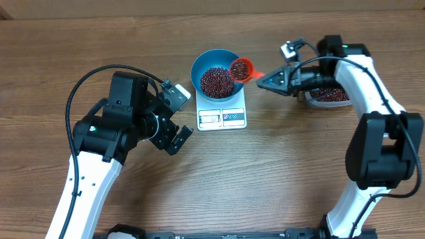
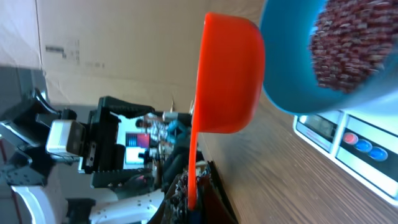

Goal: Scoop item into bowl and weigh 150g on scale
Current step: 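Tilt the red scoop over the blue bowl to pour beans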

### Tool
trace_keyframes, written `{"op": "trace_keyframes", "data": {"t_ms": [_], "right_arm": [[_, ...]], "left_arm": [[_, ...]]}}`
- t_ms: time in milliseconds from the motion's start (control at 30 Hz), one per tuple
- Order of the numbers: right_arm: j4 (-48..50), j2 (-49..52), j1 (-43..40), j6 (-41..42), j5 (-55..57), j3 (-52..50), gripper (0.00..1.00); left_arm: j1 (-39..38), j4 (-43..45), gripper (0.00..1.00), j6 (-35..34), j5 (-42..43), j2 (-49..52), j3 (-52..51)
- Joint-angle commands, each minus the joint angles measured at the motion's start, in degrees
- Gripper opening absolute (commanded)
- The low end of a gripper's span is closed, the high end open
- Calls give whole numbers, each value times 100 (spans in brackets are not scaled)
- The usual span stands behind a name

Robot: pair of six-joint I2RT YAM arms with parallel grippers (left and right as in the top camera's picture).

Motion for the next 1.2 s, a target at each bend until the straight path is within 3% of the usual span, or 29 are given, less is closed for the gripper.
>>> {"op": "trace_keyframes", "data": {"t_ms": [0,233,467,667,1167], "right_arm": [[374,22,254,511,-184,42,4],[1532,22,634,1587,660,42,4],[2151,20,754,1261,2090,42,4],[2245,-66,754,758,2229,74,4],[2291,-732,1200,739,4310,74,4]], "left_arm": [[31,4,100,2,2,17,151],[31,4,100,2,2,17,151],[31,4,100,2,2,17,151],[31,4,100,2,2,17,151],[31,4,100,2,2,17,151]]}}
